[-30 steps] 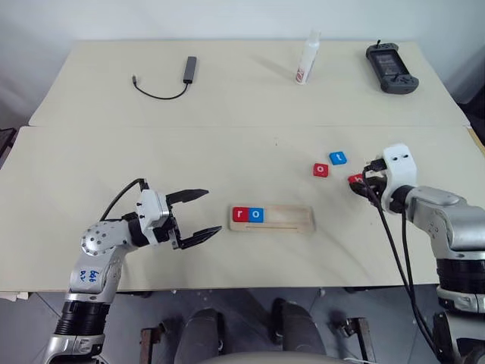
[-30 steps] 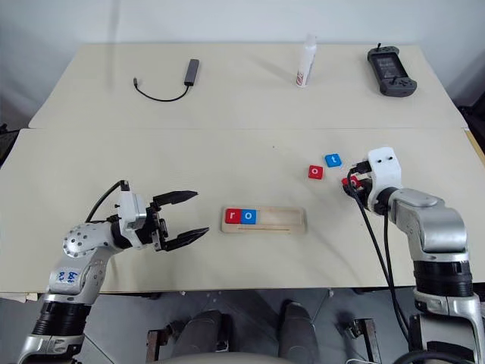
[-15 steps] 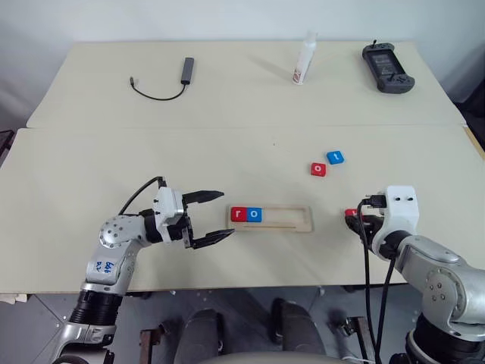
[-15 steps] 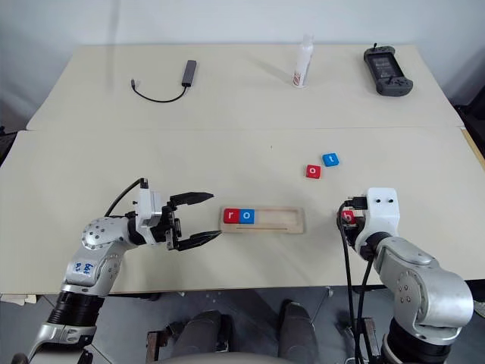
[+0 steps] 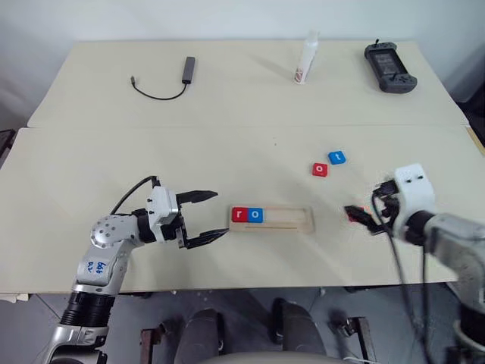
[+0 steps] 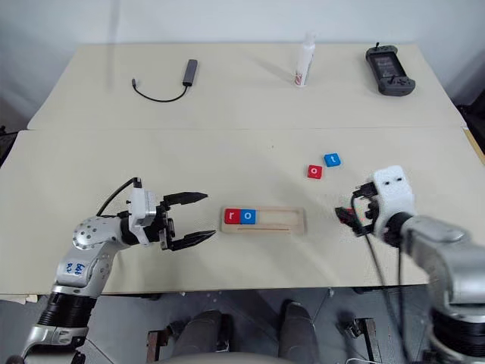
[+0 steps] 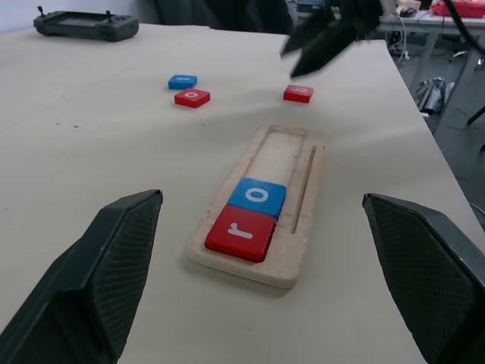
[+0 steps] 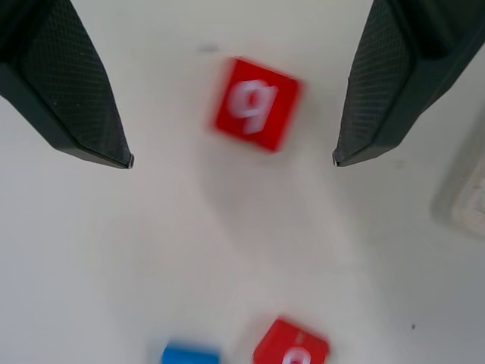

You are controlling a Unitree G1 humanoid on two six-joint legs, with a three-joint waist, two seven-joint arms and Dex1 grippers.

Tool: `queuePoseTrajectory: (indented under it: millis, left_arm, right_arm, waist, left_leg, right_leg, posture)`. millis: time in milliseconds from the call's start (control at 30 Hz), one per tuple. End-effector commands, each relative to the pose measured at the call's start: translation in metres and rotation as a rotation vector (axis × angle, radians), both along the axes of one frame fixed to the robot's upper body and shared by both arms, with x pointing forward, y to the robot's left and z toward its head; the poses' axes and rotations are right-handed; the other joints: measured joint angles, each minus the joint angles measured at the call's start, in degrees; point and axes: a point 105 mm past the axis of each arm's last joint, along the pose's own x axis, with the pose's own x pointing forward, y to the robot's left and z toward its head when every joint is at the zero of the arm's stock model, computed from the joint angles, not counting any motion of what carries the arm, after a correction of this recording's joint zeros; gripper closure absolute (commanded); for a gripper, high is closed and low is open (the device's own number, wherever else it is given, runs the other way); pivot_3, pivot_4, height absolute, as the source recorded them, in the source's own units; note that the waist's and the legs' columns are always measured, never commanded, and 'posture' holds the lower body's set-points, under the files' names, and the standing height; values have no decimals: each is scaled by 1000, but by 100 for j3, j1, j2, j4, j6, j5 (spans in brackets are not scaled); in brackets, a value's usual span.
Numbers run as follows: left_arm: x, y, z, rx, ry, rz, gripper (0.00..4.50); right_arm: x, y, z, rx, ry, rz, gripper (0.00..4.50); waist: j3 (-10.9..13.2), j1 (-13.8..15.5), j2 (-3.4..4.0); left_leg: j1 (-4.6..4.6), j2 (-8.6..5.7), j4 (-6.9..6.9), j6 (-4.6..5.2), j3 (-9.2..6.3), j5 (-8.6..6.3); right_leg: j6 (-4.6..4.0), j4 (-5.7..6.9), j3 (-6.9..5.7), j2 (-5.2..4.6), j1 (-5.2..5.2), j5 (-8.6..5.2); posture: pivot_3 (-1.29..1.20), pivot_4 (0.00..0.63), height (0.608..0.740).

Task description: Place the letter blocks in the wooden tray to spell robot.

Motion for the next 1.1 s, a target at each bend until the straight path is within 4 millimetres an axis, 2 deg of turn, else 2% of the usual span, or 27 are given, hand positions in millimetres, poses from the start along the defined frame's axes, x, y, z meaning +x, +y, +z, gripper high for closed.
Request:
queuePoseTrajectory:
  millis: [33, 233, 367, 467, 567, 700, 800, 867, 933, 1033, 1100]
  left_arm:
    - [-7, -3, 12, -4, -49, -56, 0]
    - [-13, -9, 14, 3, -53, -95, 0]
    - [-19, -11, 14, -7, -44, -111, 0]
    - [-25, -10, 14, -16, -13, -131, 0]
    - [-24, -9, 14, -8, -24, -114, 0]
    - [-21, -7, 15, -8, -35, -105, 0]
    - [-20, -6, 14, -5, -39, -98, 0]
    - [-19, -6, 13, -5, -40, -89, 0]
    - [-18, -4, 12, -4, -42, -72, 0]
    - [-16, 2, 9, -7, -42, -28, 0]
    - [-15, 6, 7, -10, -39, 11, 0]
  right_arm:
    - [-3, 4, 0, -62, -14, 344, 37]
    - [2, -16, -26, -207, 75, 627, 37]
    - [11, -25, -39, -252, 118, 653, 37]
    - [18, -24, -44, -242, 108, 653, 37]
    - [20, -20, -45, -221, 100, 658, 602]
    - [20, -20, -47, -215, 95, 659, 1919]
    - [21, -17, -40, -220, 50, 678, 2874]
    - [22, -14, -34, -245, 26, 695, 3031]
    - [26, -6, -24, -262, -12, 716, 3031]
    - [22, 28, -3, -181, -37, 790, 3031]
    - [14, 60, 7, -127, -27, 864, 3031]
  waist:
    - [2, -3, -4]
    - [4, -8, -7]
    - [4, -8, -6]
    - [4, -4, -7]
    - [4, -4, -7]
    - [4, -3, -7]
    - [4, -4, -7]
    - [4, -4, -6]
    - [4, -3, -6]
    - [5, -24, -2]
    - [5, -19, -1]
  left_leg:
    - [0, 0, 0, 0, 1, 0]
    - [6, 0, 6, -1, 5, 1]
    - [4, 1, 9, -2, 7, 2]
    - [5, 4, 10, -5, 6, 3]
    - [5, 5, 19, -6, 4, 4]
    - [11, 7, 33, -6, 3, 4]
    - [11, 8, 42, -6, 2, 4]
    - [11, 8, 45, -6, 2, 4]
    - [10, 8, 45, -7, 2, 4]
    - [5, 10, 45, -7, 2, 4]
    - [3, 15, 45, -9, 1, 5]
  right_leg:
    - [0, -1, 0, 0, 1, 0]
    - [5, -3, 0, -1, 8, 3]
    - [6, -3, -1, -1, 7, 3]
    - [5, -3, -4, 0, 7, 3]
    - [6, -1, -5, 0, 13, 3]
    - [6, 7, -5, 0, 21, 4]
    - [6, 10, -4, -1, 22, 4]
    - [6, 13, -3, -1, 21, 4]
    - [6, 13, -3, -1, 21, 4]
    - [6, 17, -1, 0, 12, 4]
    - [5, 19, -2, 2, 7, 3]
  posture:
    - [0, 150, 740]
    - [0, 150, 740]
    - [0, 150, 740]
    - [0, 150, 740]
    - [0, 150, 740]
    - [0, 150, 740]
    - [0, 150, 740]
    - [0, 150, 740]
    - [0, 150, 740]
    - [0, 150, 740]
    - [0, 150, 740]
